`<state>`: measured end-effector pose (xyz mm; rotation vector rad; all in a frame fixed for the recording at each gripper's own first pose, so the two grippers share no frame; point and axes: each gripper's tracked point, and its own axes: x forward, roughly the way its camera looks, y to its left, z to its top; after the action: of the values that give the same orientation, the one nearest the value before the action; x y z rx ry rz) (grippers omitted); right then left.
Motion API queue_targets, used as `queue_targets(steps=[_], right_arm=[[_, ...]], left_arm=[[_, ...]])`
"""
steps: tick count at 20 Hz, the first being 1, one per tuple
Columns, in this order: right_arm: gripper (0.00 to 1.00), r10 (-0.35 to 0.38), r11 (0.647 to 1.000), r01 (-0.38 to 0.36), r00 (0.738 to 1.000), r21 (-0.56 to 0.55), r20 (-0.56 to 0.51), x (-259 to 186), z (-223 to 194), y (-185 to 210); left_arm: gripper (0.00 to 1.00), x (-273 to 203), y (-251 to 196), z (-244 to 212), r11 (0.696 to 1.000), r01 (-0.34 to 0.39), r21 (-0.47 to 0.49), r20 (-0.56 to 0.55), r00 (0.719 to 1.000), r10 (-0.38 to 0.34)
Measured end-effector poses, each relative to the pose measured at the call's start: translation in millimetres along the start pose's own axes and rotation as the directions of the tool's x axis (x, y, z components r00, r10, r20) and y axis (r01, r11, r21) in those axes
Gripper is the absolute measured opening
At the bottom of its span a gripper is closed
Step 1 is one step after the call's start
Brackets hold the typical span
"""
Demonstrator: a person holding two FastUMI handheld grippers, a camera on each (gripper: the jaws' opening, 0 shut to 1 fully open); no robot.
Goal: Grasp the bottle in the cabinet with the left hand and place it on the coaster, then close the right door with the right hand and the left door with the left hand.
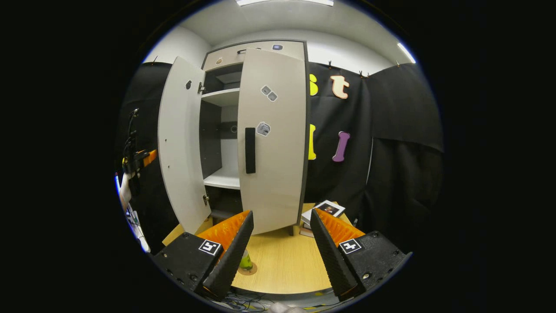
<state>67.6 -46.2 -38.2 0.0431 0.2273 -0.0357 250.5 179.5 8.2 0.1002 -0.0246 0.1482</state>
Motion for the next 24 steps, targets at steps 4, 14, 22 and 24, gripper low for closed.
queue_targets(steps=[4, 14, 22, 24], right_arm=[[0.81, -0.029, 1.0, 0.029, 0.999, 0.007, -0.018, -14, -10, -2], [0.82, 0.037, 0.999, -0.036, 0.998, 0.015, -0.052, -8, -24, -8], [0.82, 0.103, 0.995, -0.102, 0.993, 0.022, -0.054, 5, -16, -53], [0.82, 0.121, 0.993, -0.121, 0.991, 0.012, -0.047, 7, -11, -65]], left_arm=[[0.8, 3, -4, 4, 0.997, -0.026, 0.067, 0.023, 0.999, 0.024], [0.84, -4, -16, 0, 0.999, -0.051, 0.0, -0.007, 0.999, 0.051], [0.84, -18, -78, 8, 0.999, -0.053, 0.006, -0.021, 0.998, 0.053], [0.84, -18, -100, 11, 0.999, -0.046, 0.001, -0.021, 0.999, 0.046]])
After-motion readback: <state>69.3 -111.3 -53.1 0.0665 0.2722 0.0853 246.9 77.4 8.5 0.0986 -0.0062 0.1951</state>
